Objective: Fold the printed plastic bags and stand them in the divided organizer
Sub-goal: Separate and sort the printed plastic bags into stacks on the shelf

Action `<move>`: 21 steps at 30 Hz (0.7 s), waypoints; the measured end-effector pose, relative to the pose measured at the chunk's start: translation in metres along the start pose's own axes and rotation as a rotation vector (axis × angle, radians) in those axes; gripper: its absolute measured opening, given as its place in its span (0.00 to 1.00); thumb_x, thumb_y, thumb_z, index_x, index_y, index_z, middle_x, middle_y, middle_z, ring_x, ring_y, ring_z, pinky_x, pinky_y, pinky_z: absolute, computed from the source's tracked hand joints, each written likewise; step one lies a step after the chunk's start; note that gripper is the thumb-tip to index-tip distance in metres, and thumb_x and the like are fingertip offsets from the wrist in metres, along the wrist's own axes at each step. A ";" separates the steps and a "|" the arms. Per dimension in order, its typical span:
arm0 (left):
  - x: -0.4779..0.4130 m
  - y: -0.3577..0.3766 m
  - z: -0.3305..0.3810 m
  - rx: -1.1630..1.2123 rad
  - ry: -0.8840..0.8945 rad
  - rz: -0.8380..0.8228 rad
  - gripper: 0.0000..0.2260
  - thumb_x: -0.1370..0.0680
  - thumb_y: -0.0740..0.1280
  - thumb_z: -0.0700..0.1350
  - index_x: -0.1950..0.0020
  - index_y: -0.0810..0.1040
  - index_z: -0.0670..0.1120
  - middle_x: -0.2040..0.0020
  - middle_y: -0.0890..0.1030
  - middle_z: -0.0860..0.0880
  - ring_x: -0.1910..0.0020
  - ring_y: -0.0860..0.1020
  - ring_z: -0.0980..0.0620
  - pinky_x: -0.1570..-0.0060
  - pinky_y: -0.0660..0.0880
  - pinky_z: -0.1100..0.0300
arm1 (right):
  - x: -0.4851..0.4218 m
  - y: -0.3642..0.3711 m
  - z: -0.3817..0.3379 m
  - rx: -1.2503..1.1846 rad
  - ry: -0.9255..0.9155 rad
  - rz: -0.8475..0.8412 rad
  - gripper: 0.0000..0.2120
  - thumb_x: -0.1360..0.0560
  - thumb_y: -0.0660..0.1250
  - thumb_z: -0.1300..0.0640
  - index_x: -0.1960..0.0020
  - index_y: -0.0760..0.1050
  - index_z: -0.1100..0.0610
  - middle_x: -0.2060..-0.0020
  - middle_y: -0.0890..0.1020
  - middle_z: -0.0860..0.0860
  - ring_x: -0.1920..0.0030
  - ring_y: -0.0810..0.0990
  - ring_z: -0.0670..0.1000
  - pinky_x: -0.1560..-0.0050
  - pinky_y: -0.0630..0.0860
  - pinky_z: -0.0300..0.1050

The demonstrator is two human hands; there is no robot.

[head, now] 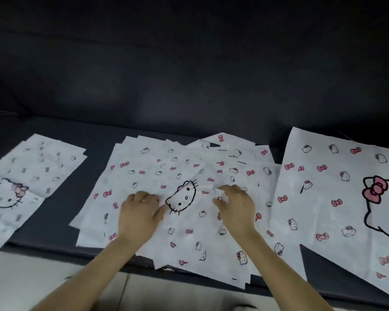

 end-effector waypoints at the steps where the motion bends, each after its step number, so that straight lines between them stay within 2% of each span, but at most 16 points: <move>1: -0.010 -0.008 -0.008 0.056 -0.033 0.017 0.24 0.28 0.57 0.59 0.53 0.84 0.43 0.55 0.82 0.41 0.59 0.80 0.37 0.59 0.77 0.48 | 0.002 -0.012 -0.010 -0.055 -0.051 0.037 0.14 0.28 0.72 0.60 0.44 0.81 0.51 0.54 0.83 0.51 0.62 0.82 0.50 0.58 0.73 0.40; 3: -0.029 -0.019 -0.027 0.182 -0.137 0.013 0.30 0.30 0.57 0.65 0.42 0.81 0.43 0.44 0.80 0.42 0.45 0.77 0.39 0.44 0.72 0.47 | 0.004 -0.038 -0.032 -0.135 -0.176 0.069 0.14 0.30 0.72 0.67 0.48 0.82 0.52 0.57 0.84 0.48 0.72 0.77 0.43 0.63 0.70 0.30; 5: -0.044 -0.022 -0.039 0.377 -0.232 -0.051 0.33 0.29 0.63 0.66 0.32 0.73 0.46 0.33 0.74 0.46 0.33 0.70 0.45 0.32 0.63 0.52 | 0.000 -0.057 -0.050 -0.251 -0.174 -0.083 0.17 0.28 0.70 0.68 0.49 0.82 0.47 0.55 0.83 0.42 0.68 0.78 0.39 0.61 0.68 0.24; 6: -0.052 -0.022 -0.040 0.501 -0.250 -0.094 0.35 0.29 0.67 0.65 0.28 0.68 0.48 0.29 0.69 0.48 0.29 0.65 0.48 0.29 0.61 0.52 | -0.002 -0.064 -0.057 -0.309 -0.150 -0.185 0.18 0.27 0.70 0.67 0.50 0.80 0.44 0.53 0.82 0.40 0.64 0.77 0.36 0.61 0.68 0.24; 7: -0.058 -0.026 -0.035 0.607 -0.239 -0.130 0.38 0.30 0.70 0.65 0.26 0.65 0.50 0.26 0.65 0.51 0.27 0.61 0.50 0.28 0.59 0.52 | -0.003 -0.071 -0.065 -0.348 -0.135 -0.276 0.18 0.27 0.70 0.66 0.50 0.79 0.42 0.53 0.81 0.39 0.66 0.76 0.34 0.63 0.68 0.25; 10: -0.075 -0.053 -0.002 0.802 -0.092 -0.203 0.39 0.34 0.69 0.64 0.25 0.59 0.60 0.23 0.56 0.56 0.25 0.53 0.57 0.26 0.53 0.55 | -0.011 -0.097 -0.087 -0.366 -0.114 -0.386 0.19 0.28 0.73 0.62 0.46 0.77 0.40 0.62 0.78 0.38 0.75 0.68 0.42 0.72 0.67 0.30; 12: -0.083 -0.072 0.020 0.859 0.026 -0.278 0.36 0.34 0.69 0.62 0.28 0.61 0.64 0.24 0.56 0.59 0.25 0.52 0.60 0.28 0.53 0.58 | -0.019 -0.106 -0.099 -0.444 -0.073 -0.432 0.20 0.29 0.73 0.62 0.44 0.77 0.41 0.65 0.81 0.45 0.73 0.74 0.44 0.68 0.70 0.32; 14: -0.086 -0.083 0.031 0.838 0.088 -0.405 0.27 0.33 0.71 0.60 0.34 0.71 0.63 0.27 0.62 0.61 0.28 0.57 0.63 0.30 0.55 0.61 | -0.025 -0.109 -0.111 -0.538 -0.033 -0.465 0.21 0.28 0.72 0.64 0.43 0.78 0.43 0.59 0.84 0.55 0.61 0.84 0.54 0.59 0.79 0.41; 16: -0.080 -0.085 0.031 0.850 0.089 -0.572 0.14 0.30 0.74 0.53 0.46 0.80 0.54 0.38 0.75 0.59 0.38 0.71 0.63 0.36 0.65 0.62 | -0.029 -0.106 -0.125 -0.569 -0.028 -0.492 0.20 0.28 0.71 0.66 0.43 0.77 0.45 0.57 0.85 0.54 0.56 0.85 0.54 0.54 0.81 0.44; 18: -0.075 -0.092 0.020 0.829 0.086 -0.635 0.09 0.26 0.73 0.47 0.52 0.80 0.43 0.51 0.81 0.51 0.51 0.78 0.56 0.46 0.74 0.58 | -0.033 -0.099 -0.141 -0.587 -0.008 -0.507 0.22 0.27 0.71 0.65 0.38 0.75 0.47 0.58 0.86 0.52 0.55 0.85 0.53 0.52 0.79 0.47; 20: -0.071 -0.108 -0.005 0.814 0.052 -0.587 0.06 0.24 0.71 0.47 0.53 0.80 0.44 0.54 0.83 0.48 0.56 0.80 0.53 0.54 0.77 0.56 | -0.041 -0.089 -0.152 -0.598 0.028 -0.488 0.27 0.27 0.71 0.63 0.33 0.68 0.45 0.61 0.86 0.49 0.57 0.84 0.50 0.51 0.78 0.46; 21: -0.069 -0.118 -0.021 0.819 0.029 -0.543 0.04 0.24 0.71 0.47 0.53 0.80 0.47 0.55 0.83 0.50 0.58 0.80 0.54 0.59 0.77 0.58 | -0.045 -0.084 -0.158 -0.584 0.042 -0.465 0.30 0.26 0.71 0.61 0.31 0.64 0.42 0.61 0.85 0.47 0.58 0.84 0.48 0.50 0.78 0.44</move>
Point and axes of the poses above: each hand's wrist, its own x-axis away from the middle knuckle, its own y-axis out of the palm, z = x × y, the point moved 10 cm from there along -x, towards the middle knuckle
